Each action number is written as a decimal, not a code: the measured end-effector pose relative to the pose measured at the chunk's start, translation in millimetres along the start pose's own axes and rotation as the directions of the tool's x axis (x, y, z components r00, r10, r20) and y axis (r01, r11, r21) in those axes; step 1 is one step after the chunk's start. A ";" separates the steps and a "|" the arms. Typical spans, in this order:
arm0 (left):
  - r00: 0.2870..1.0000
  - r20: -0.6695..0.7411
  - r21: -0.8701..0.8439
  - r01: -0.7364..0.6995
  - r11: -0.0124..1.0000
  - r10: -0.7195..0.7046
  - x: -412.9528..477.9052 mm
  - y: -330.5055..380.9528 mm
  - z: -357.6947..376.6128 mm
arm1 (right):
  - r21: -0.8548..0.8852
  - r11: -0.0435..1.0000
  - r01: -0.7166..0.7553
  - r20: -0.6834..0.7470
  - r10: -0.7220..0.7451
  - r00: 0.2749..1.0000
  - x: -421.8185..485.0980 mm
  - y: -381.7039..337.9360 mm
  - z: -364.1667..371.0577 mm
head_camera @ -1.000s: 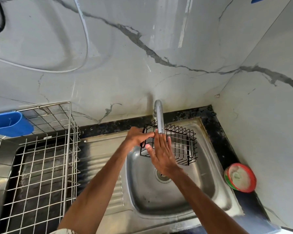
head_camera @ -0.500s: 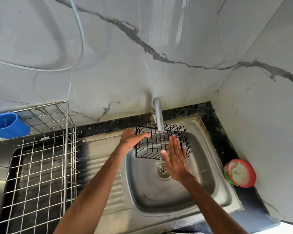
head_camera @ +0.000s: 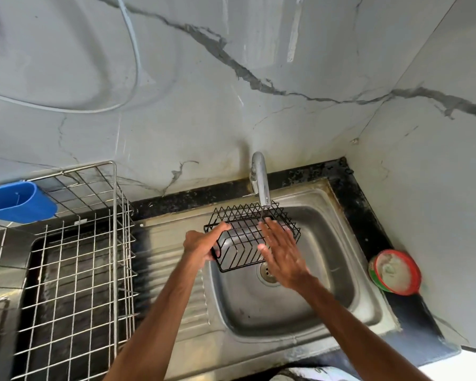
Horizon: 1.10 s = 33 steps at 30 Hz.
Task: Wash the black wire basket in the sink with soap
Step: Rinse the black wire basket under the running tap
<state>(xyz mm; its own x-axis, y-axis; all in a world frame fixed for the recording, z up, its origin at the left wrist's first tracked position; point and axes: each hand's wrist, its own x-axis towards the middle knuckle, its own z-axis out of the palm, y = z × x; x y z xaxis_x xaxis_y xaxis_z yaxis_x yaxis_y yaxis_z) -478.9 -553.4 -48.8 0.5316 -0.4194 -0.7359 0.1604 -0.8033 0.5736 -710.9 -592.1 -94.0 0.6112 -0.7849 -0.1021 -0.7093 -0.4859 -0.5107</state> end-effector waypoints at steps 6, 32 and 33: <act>0.999 -0.015 -0.093 0.042 0.995 -0.043 -10.7 -9.2 -0.6 | -0.021 0.996 -0.092 0.061 0.093 0.994 12.4 -2.5 -7.4; 0.986 0.033 -0.316 0.168 0.934 -0.166 -29.6 -46.6 -2.8 | -0.129 0.957 0.261 0.427 -0.184 0.885 18.3 -52.6 -23.6; 0.984 0.037 -0.309 0.175 0.935 -0.172 -30.9 -48.2 -4.4 | -0.140 0.959 0.245 0.424 -0.165 0.891 26.3 -42.4 -22.2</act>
<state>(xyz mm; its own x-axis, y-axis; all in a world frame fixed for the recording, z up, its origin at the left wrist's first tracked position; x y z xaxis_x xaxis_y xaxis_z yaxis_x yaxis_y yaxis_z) -499.4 -499.9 -52.1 0.4649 -0.2902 -0.8364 0.5003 -0.6934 0.5186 -672.6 -600.7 -56.1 0.8105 -0.4555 -0.3682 -0.5800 -0.7122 -0.3954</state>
